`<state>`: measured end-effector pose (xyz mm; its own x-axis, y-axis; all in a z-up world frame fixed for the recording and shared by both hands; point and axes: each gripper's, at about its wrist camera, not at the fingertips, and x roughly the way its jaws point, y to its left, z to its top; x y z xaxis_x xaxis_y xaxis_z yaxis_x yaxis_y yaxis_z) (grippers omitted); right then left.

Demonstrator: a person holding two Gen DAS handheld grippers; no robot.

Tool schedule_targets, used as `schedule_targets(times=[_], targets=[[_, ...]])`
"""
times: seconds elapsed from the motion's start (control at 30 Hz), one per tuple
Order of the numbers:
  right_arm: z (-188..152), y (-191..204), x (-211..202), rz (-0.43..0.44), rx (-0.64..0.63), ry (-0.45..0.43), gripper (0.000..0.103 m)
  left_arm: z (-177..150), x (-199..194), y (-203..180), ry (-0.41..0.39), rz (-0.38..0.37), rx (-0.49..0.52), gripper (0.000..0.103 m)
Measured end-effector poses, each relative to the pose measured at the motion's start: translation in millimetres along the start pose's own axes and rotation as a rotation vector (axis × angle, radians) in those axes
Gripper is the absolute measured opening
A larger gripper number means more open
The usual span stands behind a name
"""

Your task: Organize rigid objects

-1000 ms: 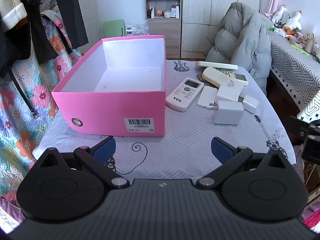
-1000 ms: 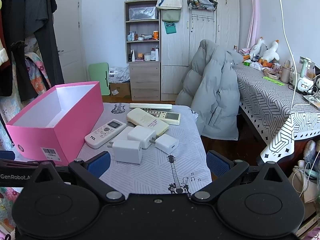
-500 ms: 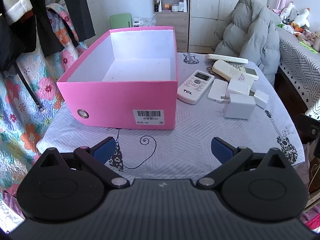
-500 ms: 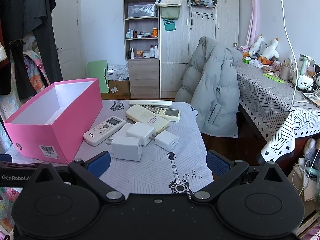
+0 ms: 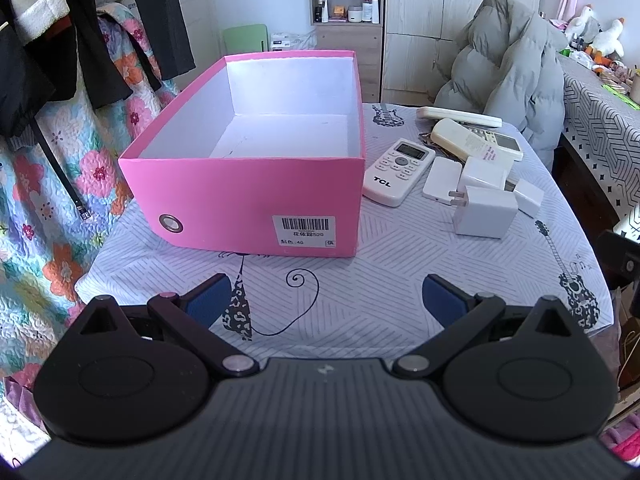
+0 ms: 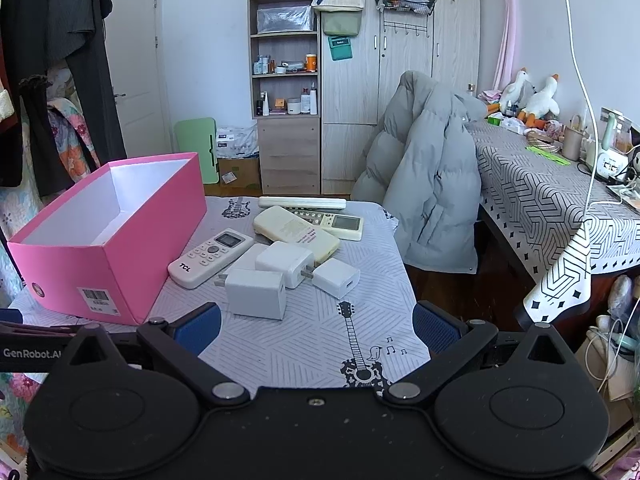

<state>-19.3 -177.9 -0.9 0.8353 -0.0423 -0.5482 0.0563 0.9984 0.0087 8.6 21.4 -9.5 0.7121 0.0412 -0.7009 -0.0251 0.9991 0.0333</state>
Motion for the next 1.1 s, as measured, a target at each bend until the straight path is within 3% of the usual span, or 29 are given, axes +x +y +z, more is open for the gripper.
schedule_targets(times=[0.53,0.77,1.1], targets=[[-0.2,1.5,-10.1,0.003,0.006,-0.065,0.103,-4.8,-14.3,1.6,-0.122,0.007,-0.005,0.103],[1.9,0.4,-19.2,0.006,0.022,-0.118,0.103,-5.1,-16.9,1.7,-0.130,0.011,0.005,0.103],[1.4,0.0,-17.4,0.011,0.022,-0.110,0.103,-3.8,-21.0,0.0,-0.126,-0.006,0.013,0.103]])
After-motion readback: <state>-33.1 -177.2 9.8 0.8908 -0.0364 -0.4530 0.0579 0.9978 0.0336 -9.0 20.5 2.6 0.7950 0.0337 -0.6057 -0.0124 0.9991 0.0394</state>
